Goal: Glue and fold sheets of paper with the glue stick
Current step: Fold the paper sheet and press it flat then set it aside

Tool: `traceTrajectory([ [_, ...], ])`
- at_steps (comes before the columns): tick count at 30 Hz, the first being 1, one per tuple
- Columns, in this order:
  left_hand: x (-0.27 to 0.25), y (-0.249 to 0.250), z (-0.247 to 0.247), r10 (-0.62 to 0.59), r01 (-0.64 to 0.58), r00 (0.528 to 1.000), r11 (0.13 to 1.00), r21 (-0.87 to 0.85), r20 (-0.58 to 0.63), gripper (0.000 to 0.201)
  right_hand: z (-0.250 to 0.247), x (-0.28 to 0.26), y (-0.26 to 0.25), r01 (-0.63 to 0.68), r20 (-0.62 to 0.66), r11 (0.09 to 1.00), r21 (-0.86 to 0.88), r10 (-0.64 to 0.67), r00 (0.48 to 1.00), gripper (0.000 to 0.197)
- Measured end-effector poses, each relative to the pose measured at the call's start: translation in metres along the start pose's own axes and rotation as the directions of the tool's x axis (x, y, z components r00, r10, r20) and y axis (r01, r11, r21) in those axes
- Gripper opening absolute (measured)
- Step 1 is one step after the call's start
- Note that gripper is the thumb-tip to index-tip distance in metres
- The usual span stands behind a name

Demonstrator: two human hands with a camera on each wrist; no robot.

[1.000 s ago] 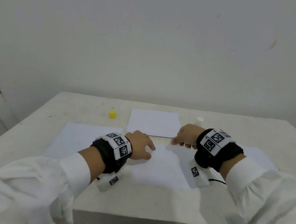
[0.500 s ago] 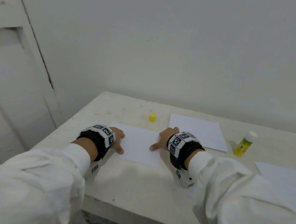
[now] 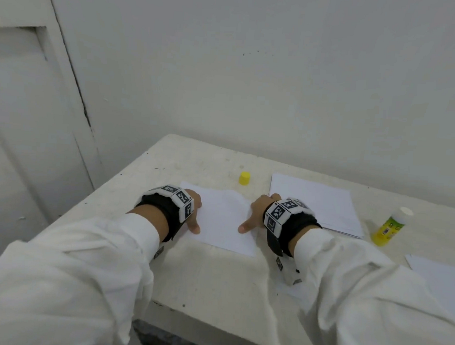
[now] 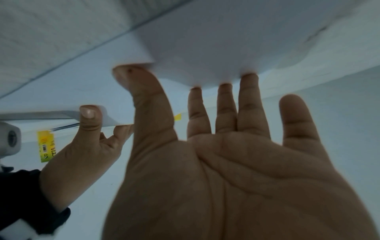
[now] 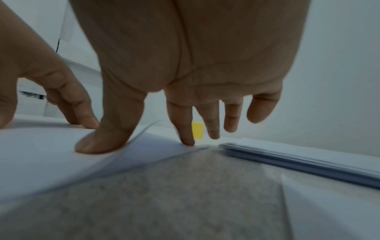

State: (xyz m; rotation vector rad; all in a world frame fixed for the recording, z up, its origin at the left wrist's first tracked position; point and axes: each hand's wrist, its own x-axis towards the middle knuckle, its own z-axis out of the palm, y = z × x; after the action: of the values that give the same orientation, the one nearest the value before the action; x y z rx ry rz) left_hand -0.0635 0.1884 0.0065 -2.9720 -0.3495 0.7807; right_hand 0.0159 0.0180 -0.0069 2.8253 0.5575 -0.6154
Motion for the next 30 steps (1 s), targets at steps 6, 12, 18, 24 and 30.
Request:
traceTrajectory([
  [6, 0.001, 0.0, 0.002, -0.007, 0.007, 1.0, 1.0, 0.001, -0.011, 0.086, -0.015, -0.015, -0.001, -0.007, -0.089, 0.818, 0.575, 0.07, 0.994, 0.065],
  [12, 0.004, 0.002, 0.001, -0.016, 0.016, 1.0, 1.0, 0.009, -0.004, 0.085, -0.017, -0.021, 0.003, -0.012, -0.127, 0.668, 0.744, 0.159, 0.979, 0.054],
  [18, 0.004, 0.001, 0.003, -0.024, 0.024, 1.0, 1.0, -0.014, -0.012, 0.084, -0.009, -0.044, 0.001, 0.018, -0.023, 0.41, 0.912, 0.007, 1.0, 0.02],
  [24, 0.006, -0.007, 0.014, -0.041, 0.027, 0.996, 0.986, -0.165, -0.082, 0.102, 0.007, -0.058, -0.012, -0.07, 0.097, 0.547, 0.834, -0.022, 0.995, 0.014],
  [30, 0.002, -0.017, 0.017, -0.141, 0.073, 0.978, 0.921, -0.382, -0.153, 0.144, 0.009, -0.076, -0.024, 0.043, 0.024, 0.639, 0.768, -0.097, 0.995, 0.009],
])
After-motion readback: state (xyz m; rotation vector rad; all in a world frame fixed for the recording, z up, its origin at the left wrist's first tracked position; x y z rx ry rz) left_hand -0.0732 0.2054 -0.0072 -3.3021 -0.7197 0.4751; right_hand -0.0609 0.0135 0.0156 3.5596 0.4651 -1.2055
